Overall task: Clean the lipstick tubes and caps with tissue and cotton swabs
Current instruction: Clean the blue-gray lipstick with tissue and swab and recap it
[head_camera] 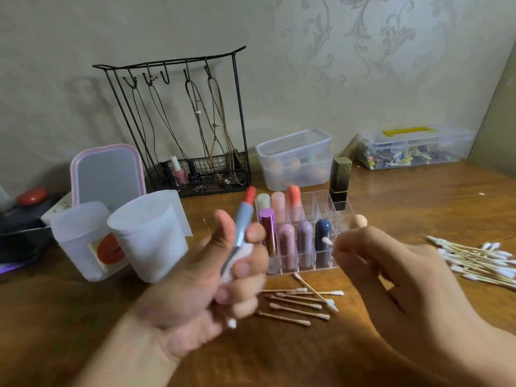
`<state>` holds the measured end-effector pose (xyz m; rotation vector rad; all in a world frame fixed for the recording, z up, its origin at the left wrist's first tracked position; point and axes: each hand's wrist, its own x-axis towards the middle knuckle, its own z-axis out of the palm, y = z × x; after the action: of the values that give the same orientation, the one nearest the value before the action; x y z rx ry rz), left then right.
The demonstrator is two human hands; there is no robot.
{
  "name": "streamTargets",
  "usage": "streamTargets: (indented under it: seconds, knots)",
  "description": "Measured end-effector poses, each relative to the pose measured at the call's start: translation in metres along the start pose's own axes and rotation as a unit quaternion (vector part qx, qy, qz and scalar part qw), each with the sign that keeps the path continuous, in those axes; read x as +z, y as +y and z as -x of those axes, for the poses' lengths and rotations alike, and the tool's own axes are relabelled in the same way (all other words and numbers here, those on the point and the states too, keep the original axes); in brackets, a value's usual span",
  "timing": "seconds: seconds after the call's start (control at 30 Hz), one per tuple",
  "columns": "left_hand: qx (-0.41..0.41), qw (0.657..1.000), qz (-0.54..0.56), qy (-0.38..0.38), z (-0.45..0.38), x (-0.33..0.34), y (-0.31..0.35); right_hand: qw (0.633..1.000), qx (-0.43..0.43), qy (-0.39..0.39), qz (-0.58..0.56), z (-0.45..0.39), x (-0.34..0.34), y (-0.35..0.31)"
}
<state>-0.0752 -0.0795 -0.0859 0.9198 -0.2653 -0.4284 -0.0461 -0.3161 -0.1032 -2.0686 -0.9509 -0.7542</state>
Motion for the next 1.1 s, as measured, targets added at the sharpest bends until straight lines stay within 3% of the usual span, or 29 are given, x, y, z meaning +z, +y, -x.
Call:
streamTargets:
  seconds: [0.1, 0.23, 0.37, 0.43, 0.6, 0.73, 0.83, 1.0, 1.1]
  knots:
    - [0.015, 0.975, -0.193, 0.110, 0.010, -0.016, 0.025, 0.999, 0.027, -0.025, 0.001, 0.001, 0.004, 0.003]
    - [-0.020, 0.882, -0.361, 0.301, 0.007, -0.029, 0.025, 0.999, 0.043, -0.026, -0.006, -0.001, 0.001, 0.002]
    - [-0.073, 0.798, -0.508, 0.317, 0.002, -0.029, 0.015, 0.998, 0.055, -0.033, -0.006, -0.003, 0.000, 0.003]
    - [-0.110, 0.776, -0.546, 0.298, -0.002, -0.030, 0.012, 0.997, 0.066, -0.031, -0.024, -0.004, -0.001, 0.002]
    - [-0.127, 0.763, -0.558, 0.301, -0.005, -0.033, 0.009, 0.994, 0.074, -0.040, -0.068, -0.006, -0.002, 0.002]
    - [-0.042, 0.823, -0.496, 0.275, 0.011, -0.014, 0.025, 0.996, 0.055, -0.041, -0.062, -0.008, -0.003, 0.000]
    - [0.022, 0.882, -0.436, 0.179, 0.016, 0.014, 0.027, 0.995, 0.031, -0.026, -0.095, -0.006, -0.003, -0.009]
    - [0.093, 0.890, -0.433, 0.108, 0.009, 0.022, 0.013, 0.998, -0.021, -0.005, -0.061, -0.003, -0.002, -0.016]
    - [0.071, 0.898, -0.415, 0.126, 0.008, 0.020, 0.011, 0.998, -0.043, -0.012, -0.043, -0.002, -0.001, -0.013]
